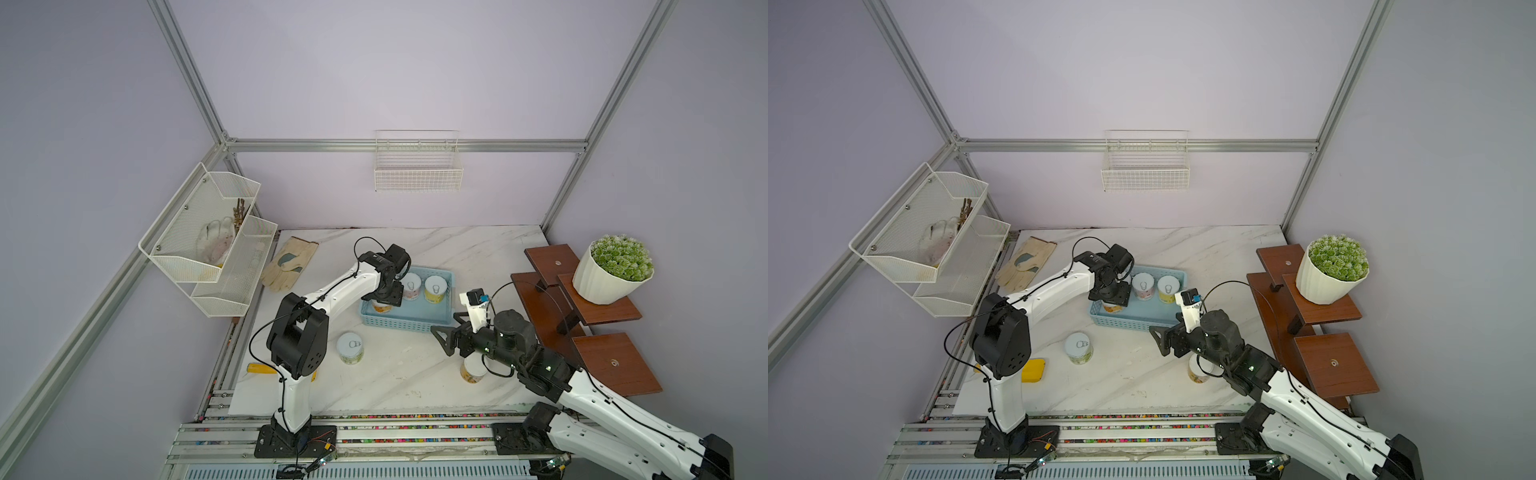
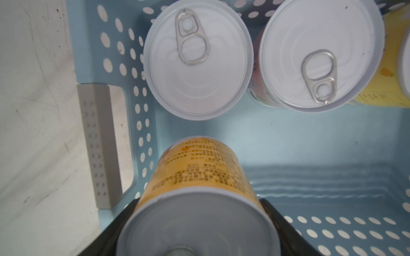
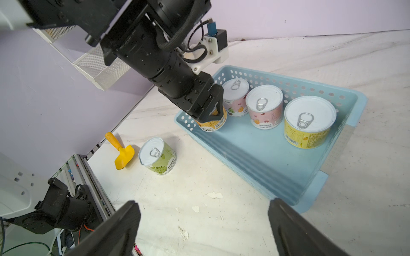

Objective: Put the canned food in the basket
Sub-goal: Place the canned food in the basket.

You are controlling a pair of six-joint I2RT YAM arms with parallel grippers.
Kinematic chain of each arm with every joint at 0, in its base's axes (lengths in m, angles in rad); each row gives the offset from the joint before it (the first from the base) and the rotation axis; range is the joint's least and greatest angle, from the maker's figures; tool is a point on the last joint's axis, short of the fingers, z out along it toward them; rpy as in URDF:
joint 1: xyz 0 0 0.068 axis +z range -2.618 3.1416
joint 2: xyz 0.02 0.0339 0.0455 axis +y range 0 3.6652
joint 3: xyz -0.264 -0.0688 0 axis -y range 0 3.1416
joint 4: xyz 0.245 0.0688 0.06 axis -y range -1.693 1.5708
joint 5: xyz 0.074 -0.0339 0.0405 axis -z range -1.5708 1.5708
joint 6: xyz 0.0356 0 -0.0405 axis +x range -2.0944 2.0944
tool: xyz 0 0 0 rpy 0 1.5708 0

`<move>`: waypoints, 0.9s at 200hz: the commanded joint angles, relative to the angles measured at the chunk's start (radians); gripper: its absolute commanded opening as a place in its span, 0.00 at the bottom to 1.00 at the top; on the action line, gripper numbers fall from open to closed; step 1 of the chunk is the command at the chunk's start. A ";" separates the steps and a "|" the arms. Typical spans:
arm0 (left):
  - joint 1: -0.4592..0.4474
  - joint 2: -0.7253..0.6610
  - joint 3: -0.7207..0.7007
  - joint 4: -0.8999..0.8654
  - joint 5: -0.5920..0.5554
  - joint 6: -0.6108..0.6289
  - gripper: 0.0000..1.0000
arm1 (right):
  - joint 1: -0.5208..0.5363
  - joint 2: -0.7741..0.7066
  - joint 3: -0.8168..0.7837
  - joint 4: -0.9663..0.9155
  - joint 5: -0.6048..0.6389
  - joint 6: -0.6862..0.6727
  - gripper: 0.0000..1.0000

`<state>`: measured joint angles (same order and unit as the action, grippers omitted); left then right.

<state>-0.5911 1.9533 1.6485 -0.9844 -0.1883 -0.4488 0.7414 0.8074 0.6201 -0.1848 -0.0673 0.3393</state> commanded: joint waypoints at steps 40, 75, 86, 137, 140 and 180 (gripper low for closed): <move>0.017 0.007 -0.021 0.088 0.015 0.012 0.01 | -0.004 -0.011 -0.019 -0.001 0.007 0.014 0.96; 0.018 0.025 -0.033 0.108 0.019 0.003 0.04 | -0.004 -0.017 -0.029 0.001 0.007 0.021 0.96; 0.018 0.029 -0.039 0.114 0.018 0.001 0.05 | -0.004 -0.018 -0.031 0.001 0.006 0.023 0.96; 0.019 0.047 -0.053 0.127 -0.006 -0.001 0.18 | -0.005 -0.015 -0.032 -0.002 0.001 0.026 0.96; 0.020 0.048 -0.054 0.127 -0.008 0.000 0.20 | -0.004 -0.014 -0.033 -0.002 0.000 0.026 0.96; 0.020 0.074 -0.049 0.128 -0.027 0.001 0.33 | -0.005 -0.014 -0.037 0.001 -0.003 0.031 0.96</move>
<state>-0.5777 2.0293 1.5875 -0.8906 -0.1787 -0.4515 0.7414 0.8021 0.5968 -0.1875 -0.0681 0.3588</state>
